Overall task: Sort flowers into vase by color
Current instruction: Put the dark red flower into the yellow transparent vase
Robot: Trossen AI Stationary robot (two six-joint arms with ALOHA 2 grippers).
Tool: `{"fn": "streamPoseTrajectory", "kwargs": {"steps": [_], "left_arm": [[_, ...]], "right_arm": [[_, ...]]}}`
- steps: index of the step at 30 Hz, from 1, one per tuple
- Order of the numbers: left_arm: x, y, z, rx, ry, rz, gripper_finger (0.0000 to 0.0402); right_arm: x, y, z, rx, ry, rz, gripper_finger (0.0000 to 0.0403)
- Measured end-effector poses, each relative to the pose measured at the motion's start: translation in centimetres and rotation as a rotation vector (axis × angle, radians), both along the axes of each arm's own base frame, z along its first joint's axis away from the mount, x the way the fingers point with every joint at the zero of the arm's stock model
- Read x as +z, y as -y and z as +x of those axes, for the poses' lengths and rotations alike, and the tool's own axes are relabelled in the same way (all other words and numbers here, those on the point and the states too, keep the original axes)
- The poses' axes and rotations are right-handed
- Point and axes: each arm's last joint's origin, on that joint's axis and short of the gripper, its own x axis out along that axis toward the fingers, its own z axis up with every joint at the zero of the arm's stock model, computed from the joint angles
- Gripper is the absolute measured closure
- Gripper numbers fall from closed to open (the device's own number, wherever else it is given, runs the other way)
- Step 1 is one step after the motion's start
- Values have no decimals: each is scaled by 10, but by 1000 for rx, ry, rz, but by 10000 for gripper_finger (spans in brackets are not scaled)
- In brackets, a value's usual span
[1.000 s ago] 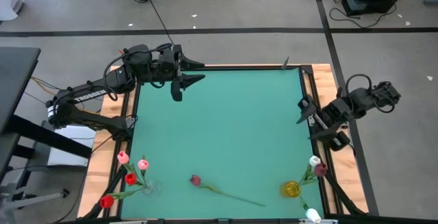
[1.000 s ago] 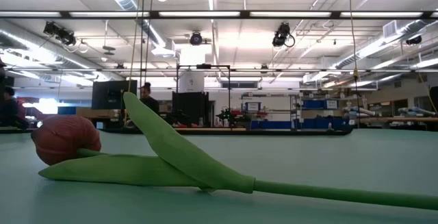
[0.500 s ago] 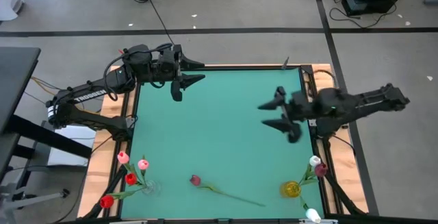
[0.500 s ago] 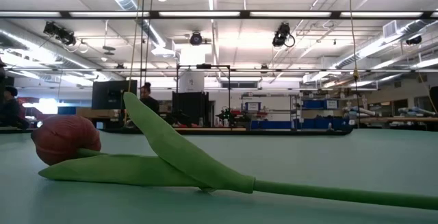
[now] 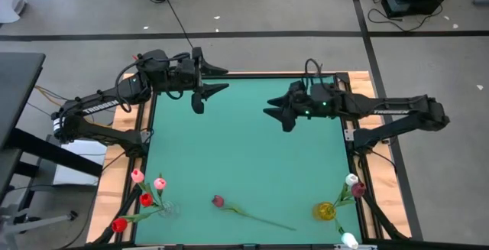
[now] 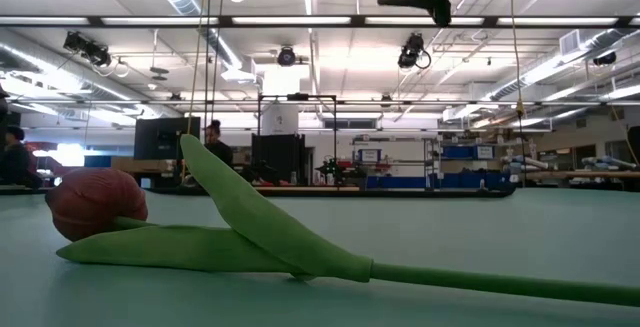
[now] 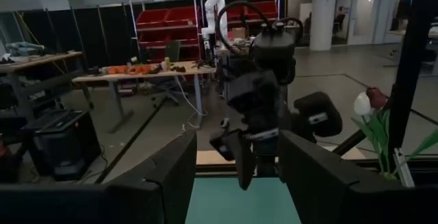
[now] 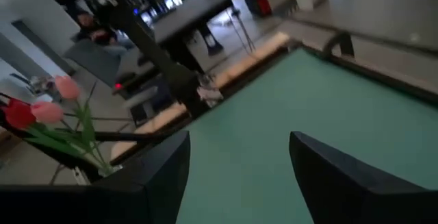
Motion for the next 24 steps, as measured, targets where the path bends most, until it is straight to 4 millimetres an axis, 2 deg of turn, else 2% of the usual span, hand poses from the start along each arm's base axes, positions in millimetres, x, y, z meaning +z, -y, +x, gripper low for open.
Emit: {"fn": "streamPoseTrajectory", "kwargs": {"steps": [8,11,14,19,24], "left_arm": [[1,0,0,-2,9,-25,191],[2,3,1,-19,28,-120,191],[2,5,2,-39,32,-223,191],[2,6,2,-47,44,-279,191],[-8,6,11,-48,-16,-454,191]], "right_arm": [[-10,3,2,30,-70,79,170],[-14,1,6,107,-92,107,177],[-27,-2,14,184,-159,139,185],[-53,-9,32,205,-269,181,194],[-74,-17,47,240,-342,229,197]]}}
